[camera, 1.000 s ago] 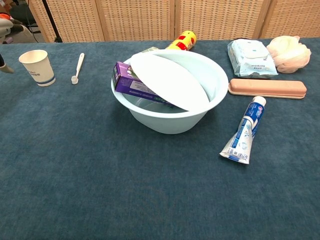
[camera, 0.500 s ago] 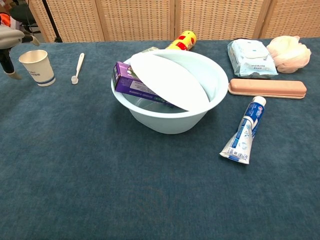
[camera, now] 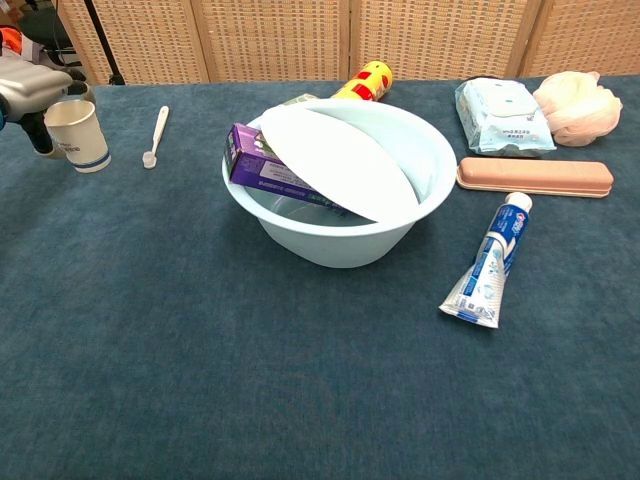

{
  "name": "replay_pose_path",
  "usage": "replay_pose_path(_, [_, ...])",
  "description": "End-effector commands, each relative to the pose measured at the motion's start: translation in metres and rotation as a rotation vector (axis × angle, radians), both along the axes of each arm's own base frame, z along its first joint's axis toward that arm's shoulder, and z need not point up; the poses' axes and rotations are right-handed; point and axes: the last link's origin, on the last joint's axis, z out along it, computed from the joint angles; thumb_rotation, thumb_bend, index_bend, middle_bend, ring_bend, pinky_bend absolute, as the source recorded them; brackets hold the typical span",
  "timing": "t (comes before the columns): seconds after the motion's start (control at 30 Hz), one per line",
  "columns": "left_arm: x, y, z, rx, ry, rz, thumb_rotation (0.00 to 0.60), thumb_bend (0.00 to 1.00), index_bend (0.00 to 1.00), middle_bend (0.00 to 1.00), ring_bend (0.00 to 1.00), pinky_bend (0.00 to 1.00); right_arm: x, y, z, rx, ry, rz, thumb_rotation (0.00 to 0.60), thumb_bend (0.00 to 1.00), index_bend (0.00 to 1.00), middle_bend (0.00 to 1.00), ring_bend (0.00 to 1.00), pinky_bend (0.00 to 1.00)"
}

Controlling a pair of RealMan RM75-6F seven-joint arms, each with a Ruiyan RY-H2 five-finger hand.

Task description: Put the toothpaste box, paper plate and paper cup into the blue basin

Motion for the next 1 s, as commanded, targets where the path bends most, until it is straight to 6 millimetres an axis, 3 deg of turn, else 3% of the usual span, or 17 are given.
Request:
replay_pose_path(0.03, [0.002, 0.0, -0.004, 0.012, -0.008, -0.016, 0.6, 0.31, 0.42, 0.06, 0.17, 0.15, 0.0, 0.0, 0.0, 0.0, 0.001, 0.0, 0.6, 0.13, 0.0, 0.0, 0.0, 0.0])
replay_pose_path(0.13, [0.002, 0.0, -0.006, 0.019, -0.005, -0.025, 0.6, 0.35, 0.52, 0.13, 0.21, 0.19, 0.0, 0.0, 0.0, 0.001, 0.002, 0.0, 0.6, 0.13, 0.0, 0.0, 0.0, 0.0])
replay_pose_path(0.33, [0.001, 0.0, -0.002, 0.04, -0.005, -0.038, 0.6, 0.37, 0.57, 0.2, 0.26, 0.23, 0.001, 0.0, -0.001, 0.002, 0.0, 0.003, 0.6, 0.13, 0.0, 0.0, 0.0, 0.0])
replay_pose_path(0.53, [0.009, 0.001, 0.007, 0.067, -0.038, -0.061, 0.6, 0.37, 0.58, 0.2, 0.26, 0.23, 0.002, 0.0, 0.0, 0.003, -0.005, 0.006, 0.6, 0.13, 0.0, 0.0, 0.0, 0.0])
replay_pose_path(0.73, [0.031, -0.004, 0.018, 0.081, -0.08, -0.115, 0.6, 0.37, 0.58, 0.2, 0.26, 0.23, 0.001, 0.0, 0.0, 0.006, -0.015, 0.004, 0.6, 0.13, 0.0, 0.0, 0.0, 0.0])
replay_pose_path(0.93, [0.064, -0.018, 0.026, 0.081, -0.114, -0.207, 0.6, 0.37, 0.57, 0.2, 0.26, 0.23, 0.004, 0.002, 0.002, 0.006, -0.035, 0.008, 0.6, 0.13, 0.0, 0.0, 0.0, 0.0])
replay_pose_path(1.0, [0.085, -0.027, 0.026, 0.071, -0.139, -0.265, 0.6, 0.37, 0.58, 0.2, 0.26, 0.23, 0.006, 0.003, 0.005, 0.0, -0.048, 0.018, 0.6, 0.13, 0.0, 0.0, 0.0, 0.0])
